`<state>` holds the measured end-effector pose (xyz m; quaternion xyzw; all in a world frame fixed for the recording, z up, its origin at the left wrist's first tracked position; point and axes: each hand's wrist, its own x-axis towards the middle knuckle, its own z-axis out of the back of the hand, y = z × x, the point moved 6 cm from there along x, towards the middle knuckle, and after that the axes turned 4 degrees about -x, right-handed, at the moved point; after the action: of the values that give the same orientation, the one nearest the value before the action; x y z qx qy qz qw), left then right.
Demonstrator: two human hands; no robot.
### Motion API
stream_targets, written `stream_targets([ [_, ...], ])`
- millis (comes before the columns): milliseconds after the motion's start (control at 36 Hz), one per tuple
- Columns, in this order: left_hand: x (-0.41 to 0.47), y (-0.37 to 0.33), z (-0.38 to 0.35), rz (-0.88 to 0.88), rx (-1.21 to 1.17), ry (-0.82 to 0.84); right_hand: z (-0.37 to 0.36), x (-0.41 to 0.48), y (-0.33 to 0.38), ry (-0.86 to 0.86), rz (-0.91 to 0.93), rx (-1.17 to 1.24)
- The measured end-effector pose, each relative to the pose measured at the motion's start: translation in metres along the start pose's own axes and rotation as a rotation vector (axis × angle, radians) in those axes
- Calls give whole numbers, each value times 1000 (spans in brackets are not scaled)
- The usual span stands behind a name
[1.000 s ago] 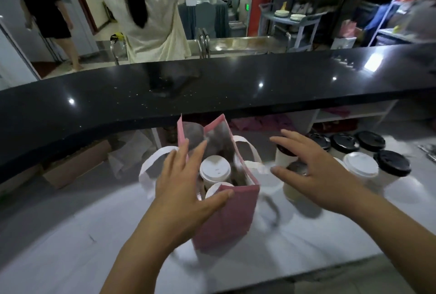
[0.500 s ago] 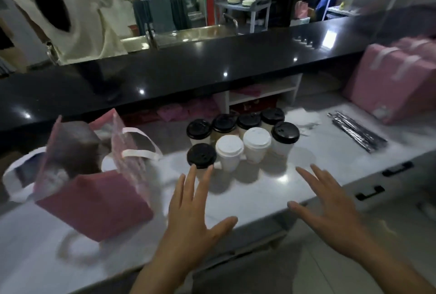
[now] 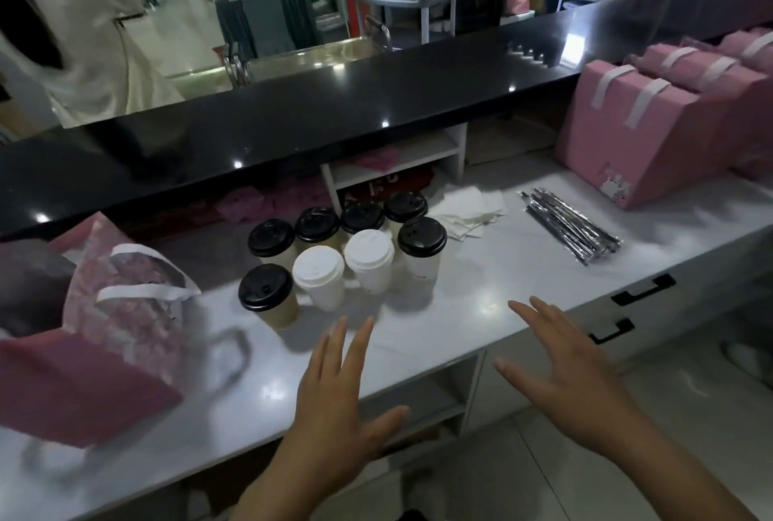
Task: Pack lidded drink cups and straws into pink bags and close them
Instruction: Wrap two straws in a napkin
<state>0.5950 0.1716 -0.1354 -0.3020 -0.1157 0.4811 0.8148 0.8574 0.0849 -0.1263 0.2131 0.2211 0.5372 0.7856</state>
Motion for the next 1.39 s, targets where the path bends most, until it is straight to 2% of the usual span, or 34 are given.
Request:
stream_targets([
  [194,72,-38,-31,-43,2,104,27,57,-36,7,-18,7],
  [333,160,-80,-58,-92,-59,157,58,102,-78,25,-94,-6],
  [472,258,-127,-69,-114,-4,214,80,141,-121,29,-179,-60],
  [667,413,-147,-71,47,184,241,86,184,-155,59,-220,-51],
  [833,476,-115,-89,291,350,256,91,220,-168,135,-171,37],
  [944,488,-100,-97,343,379,188,100,253,-179,159,-93,80],
  [1167,474,-100,-92,420,266,-104,117,311,-206,284,120,90],
  [1278,458,-112,-83,475,177,-239,122,336,-217,353,200,115],
  [1389,434,-126,-84,489,-14,-335,120,359,-214,406,272,176],
])
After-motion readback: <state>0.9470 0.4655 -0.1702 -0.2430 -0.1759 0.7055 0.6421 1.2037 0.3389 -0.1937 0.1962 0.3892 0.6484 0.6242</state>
